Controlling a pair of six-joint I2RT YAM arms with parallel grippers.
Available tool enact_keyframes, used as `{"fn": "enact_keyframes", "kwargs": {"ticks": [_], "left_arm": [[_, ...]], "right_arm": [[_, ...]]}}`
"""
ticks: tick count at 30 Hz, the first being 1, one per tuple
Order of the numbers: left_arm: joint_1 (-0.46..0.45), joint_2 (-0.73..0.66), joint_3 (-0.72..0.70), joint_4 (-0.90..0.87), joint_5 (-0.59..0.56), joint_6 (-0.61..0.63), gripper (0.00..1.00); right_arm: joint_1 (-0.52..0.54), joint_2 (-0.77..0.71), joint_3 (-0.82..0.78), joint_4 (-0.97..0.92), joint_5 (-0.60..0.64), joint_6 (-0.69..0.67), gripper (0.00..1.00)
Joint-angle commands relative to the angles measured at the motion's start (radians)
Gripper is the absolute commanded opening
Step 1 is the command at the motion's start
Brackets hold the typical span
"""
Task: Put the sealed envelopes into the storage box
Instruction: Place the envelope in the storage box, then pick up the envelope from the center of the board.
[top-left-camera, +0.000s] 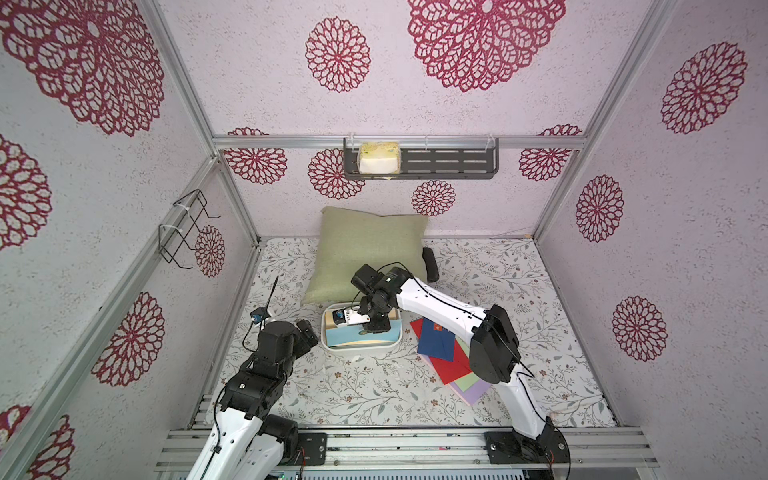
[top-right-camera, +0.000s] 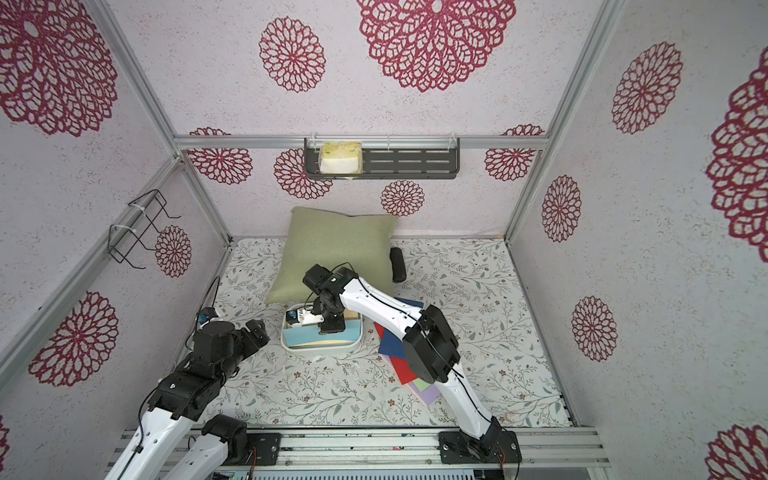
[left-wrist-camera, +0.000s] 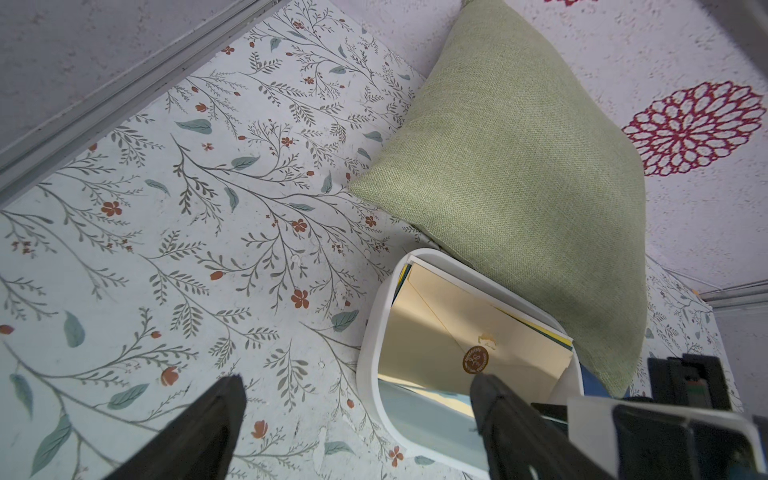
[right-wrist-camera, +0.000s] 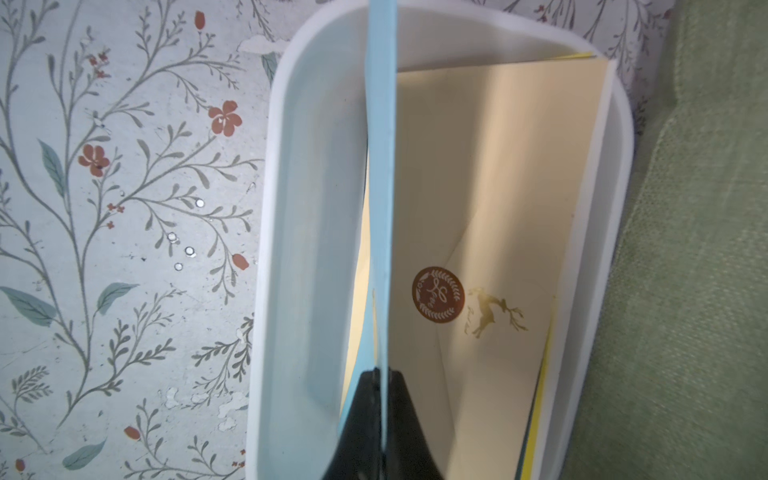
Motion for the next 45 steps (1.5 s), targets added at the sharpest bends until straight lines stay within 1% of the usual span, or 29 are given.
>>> {"fn": "enact_keyframes", "kwargs": {"ticks": [1,6,10,14,17,20,22,24,26,28,31,34,37,40,43,45], "left_arm": [[0.006,0.010,-0.004,-0.010,-0.003,-0.002,0.93],[0.006,0.034,0.000,0.002,0.006,0.009,0.93],[0.007,0.057,0.009,-0.001,0.008,0.015,0.92],[0.007,0.062,0.010,0.018,0.047,0.034,0.93],[0.007,0.071,0.013,0.064,0.139,0.057,0.92],[0.004,0.095,0.011,0.128,0.254,0.066,0.91],[0.002,0.129,0.000,0.195,0.341,0.070,0.89],[-0.019,0.171,0.011,0.232,0.393,0.064,0.87],[-0.071,0.210,0.026,0.270,0.409,0.056,0.86],[-0.156,0.266,0.053,0.313,0.398,0.052,0.86],[-0.280,0.380,0.135,0.334,0.384,0.059,0.86],[-0.371,0.527,0.227,0.345,0.365,0.039,0.86],[-0.460,0.690,0.313,0.404,0.370,0.035,0.85],[-0.531,0.873,0.435,0.403,0.365,0.040,0.85],[-0.574,1.040,0.555,0.394,0.380,0.039,0.84],[-0.591,1.139,0.627,0.370,0.381,0.039,0.82]], "right_arm": [[0.005,0.005,0.032,-0.008,0.052,0.025,0.19],[0.006,0.008,0.026,0.079,0.116,0.085,0.34],[0.003,0.014,0.038,0.139,0.171,0.158,0.43],[-0.011,-0.001,0.046,0.178,0.174,0.224,0.45],[-0.039,-0.058,0.018,0.239,0.144,0.319,0.45],[-0.071,-0.200,-0.154,0.412,0.146,0.451,0.47],[-0.102,-0.323,-0.324,0.554,0.165,0.564,0.50],[-0.138,-0.448,-0.497,0.670,0.162,0.669,0.50],[-0.187,-0.581,-0.699,0.797,0.168,0.781,0.52],[-0.250,-0.710,-0.903,0.917,0.165,0.904,0.54],[-0.361,-0.842,-1.129,1.018,0.145,1.053,0.53],[-0.450,-0.908,-1.279,1.066,0.100,1.152,0.53],[-0.505,-0.925,-1.389,1.122,0.032,1.217,0.52],[-0.524,-0.905,-1.454,1.164,-0.032,1.258,0.52],[-0.531,-0.864,-1.480,1.196,-0.092,1.285,0.51],[-0.533,-0.841,-1.493,1.214,-0.098,1.305,0.49]]}}
